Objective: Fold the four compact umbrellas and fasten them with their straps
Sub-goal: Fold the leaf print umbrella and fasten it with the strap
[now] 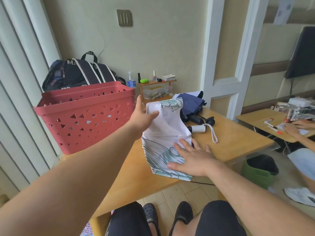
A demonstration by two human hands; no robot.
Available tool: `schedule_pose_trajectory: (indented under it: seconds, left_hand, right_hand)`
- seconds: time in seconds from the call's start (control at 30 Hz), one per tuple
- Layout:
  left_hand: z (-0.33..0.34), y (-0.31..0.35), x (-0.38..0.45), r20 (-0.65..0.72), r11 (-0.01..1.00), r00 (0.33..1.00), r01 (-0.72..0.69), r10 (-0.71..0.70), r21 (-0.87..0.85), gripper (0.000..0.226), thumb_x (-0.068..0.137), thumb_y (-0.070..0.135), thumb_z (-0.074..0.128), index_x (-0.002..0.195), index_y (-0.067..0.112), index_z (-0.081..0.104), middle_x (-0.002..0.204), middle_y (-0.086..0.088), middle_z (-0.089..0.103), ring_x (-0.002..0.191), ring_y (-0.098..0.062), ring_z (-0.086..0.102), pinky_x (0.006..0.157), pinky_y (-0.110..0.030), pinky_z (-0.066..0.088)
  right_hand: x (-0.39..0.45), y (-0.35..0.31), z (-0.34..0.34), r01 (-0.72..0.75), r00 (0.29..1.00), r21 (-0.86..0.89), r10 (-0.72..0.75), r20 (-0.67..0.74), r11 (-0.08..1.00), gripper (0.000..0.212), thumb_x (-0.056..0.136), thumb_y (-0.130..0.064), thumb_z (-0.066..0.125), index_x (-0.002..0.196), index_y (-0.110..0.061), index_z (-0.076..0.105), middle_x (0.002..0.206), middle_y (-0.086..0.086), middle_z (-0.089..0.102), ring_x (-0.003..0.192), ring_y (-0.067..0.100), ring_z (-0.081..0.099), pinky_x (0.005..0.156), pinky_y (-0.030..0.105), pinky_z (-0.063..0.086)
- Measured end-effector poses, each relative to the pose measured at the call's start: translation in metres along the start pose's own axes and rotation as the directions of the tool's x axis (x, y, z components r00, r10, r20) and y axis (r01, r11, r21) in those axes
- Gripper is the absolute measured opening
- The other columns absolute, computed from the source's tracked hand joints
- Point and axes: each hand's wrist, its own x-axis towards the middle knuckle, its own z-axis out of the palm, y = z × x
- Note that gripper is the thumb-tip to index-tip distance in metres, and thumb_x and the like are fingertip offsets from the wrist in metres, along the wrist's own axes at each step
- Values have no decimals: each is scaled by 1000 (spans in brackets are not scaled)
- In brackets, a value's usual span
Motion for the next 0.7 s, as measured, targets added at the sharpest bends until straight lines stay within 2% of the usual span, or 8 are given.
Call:
schedule_pose_trajectory:
  seconds: [0.07,0.13,0.23,0.4,0.47,0.53,0.63,0.7]
  left_hand:
    - [4,3,-2,-78,999,996,-50,49,-5,93,92,24,79,162,43,19,148,-12,53,132,-24,56,109,-41,46]
    - [6,1,-9,-162,994,981,-102,107,36,73,91,20,80,150,40,43,119,-6,66,100,-14,67,86,-28,54]
    - [4,-9,-18,-198,981,961,-184,194,67,48,91,13,80,132,31,63,79,5,56,59,0,51,62,-16,45]
    - [0,-38,-48,-155,971,959,-239,237,7,47,88,4,80,115,42,71,82,3,50,68,-4,47,69,-20,47]
    - [3,-59,-61,-165,981,967,-194,193,11,40,89,10,80,106,45,73,86,-2,61,75,-13,55,76,-37,55]
    - [7,-74,-72,-200,990,970,-128,139,64,28,90,17,80,98,43,75,82,2,65,73,-15,58,72,-42,57]
    - [8,-86,-79,-227,986,963,-119,143,115,14,90,17,80,90,31,77,65,15,59,61,-6,50,61,-30,43]
    - [8,-85,-81,-227,985,962,-130,154,117,10,91,18,79,89,27,76,62,19,61,59,-1,50,61,-28,42]
  right_hand:
    - [0,0,1,2,1000,8,-2,-1,1000,105,73,-103,19,160,-51,-11,166,-22,-27,157,25,-23,122,66,-9]
    - [0,1,1,6,1000,10,-6,-4,1000,106,73,-103,19,160,-51,-11,166,-22,-27,157,25,-23,121,66,-9]
    - [1,1,1,8,1000,11,-8,-8,1000,106,73,-103,19,160,-51,-10,166,-22,-27,157,25,-23,121,67,-9]
    - [-2,0,4,16,991,68,-7,-130,998,102,76,-100,25,162,-49,5,171,-21,-13,159,24,-15,123,66,-2]
    - [-5,1,10,23,957,97,6,-289,995,93,80,-95,30,159,-47,28,172,-17,10,160,22,-3,124,63,4]
    - [-8,4,17,56,891,131,10,-455,990,73,86,-85,38,141,-41,57,156,-18,43,157,20,19,124,54,18]
    - [-14,5,26,159,763,242,36,-646,957,34,90,-63,58,98,-33,72,109,-24,63,120,9,56,95,33,47]
    - [-17,2,26,193,733,316,77,-676,929,20,89,-52,68,91,-33,64,101,-23,60,98,7,58,78,30,49]
